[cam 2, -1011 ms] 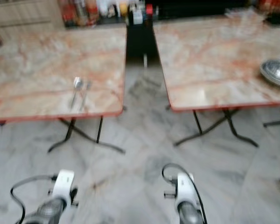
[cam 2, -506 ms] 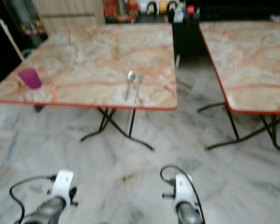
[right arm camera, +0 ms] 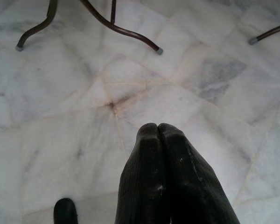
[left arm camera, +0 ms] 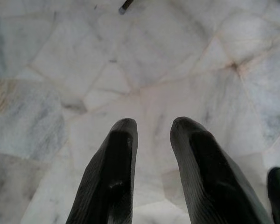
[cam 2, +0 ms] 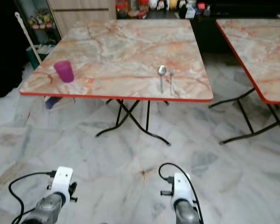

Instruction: Setting the table

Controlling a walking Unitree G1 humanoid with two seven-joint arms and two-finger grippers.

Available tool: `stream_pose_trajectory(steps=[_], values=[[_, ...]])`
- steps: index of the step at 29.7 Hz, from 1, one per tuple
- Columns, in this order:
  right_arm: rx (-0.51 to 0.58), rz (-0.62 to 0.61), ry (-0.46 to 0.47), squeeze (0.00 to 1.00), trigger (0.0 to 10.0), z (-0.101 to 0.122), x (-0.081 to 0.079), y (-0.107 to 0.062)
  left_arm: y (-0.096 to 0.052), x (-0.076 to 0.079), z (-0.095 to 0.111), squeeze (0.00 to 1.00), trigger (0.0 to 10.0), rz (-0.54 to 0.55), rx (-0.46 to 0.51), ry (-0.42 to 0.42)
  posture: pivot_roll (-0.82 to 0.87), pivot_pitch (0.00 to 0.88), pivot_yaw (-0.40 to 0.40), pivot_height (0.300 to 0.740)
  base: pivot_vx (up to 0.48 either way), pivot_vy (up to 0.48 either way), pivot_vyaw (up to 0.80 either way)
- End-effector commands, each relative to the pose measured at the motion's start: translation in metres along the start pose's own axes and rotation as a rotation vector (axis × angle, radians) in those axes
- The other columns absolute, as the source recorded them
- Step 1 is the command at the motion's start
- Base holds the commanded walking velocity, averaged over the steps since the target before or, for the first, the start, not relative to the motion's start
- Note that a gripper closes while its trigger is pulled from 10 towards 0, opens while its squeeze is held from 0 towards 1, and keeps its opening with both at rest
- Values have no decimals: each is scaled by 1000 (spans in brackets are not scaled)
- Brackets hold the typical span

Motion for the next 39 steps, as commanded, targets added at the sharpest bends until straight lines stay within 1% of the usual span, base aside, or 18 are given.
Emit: stream_pose_trajectory(steps=[1,5,13,16,19,24,39], values=[[-3,2,10,0,10000,-1,-1,0,-1,-1,-5,0,10000,-3,-16,13,35,76,23,740,0,0,0],[2,6,12,0,10000,0,-3,0,-1,-3,-5,0,10000,7,-16,13,35,67,26,740,0,0,0],[2,14,15,0,10000,0,-5,0,-1,-4,-4,0,10000,7,-12,17,37,54,25,740,320,0,0],[-5,14,36,0,10000,0,-6,0,-1,-3,-3,0,10000,5,-10,21,36,47,28,740,345,0,0],[-6,17,44,0,10000,0,-7,1,-1,-3,-2,0,10000,2,-7,25,35,45,30,740,351,0,-800],[8,20,28,0,10000,3,-7,1,0,-3,-1,0,10000,3,-3,26,38,50,31,740,352,0,-94],[24,18,29,0,10000,5,-7,1,-1,-3,-3,0,10000,6,-10,16,36,80,31,740,353,0,0]])
Point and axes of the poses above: a point about 5 cm out from each wrist's last joint towards the gripper, its own y axis pointing out of the wrist towards the gripper, its own z axis along the axis of the wrist's last joint, x = y × z, the point moved 2 cm from there along y, pointing out of the wrist towards the gripper, and after that the axes turned 7 degrees about y, right-handed, at the moved point
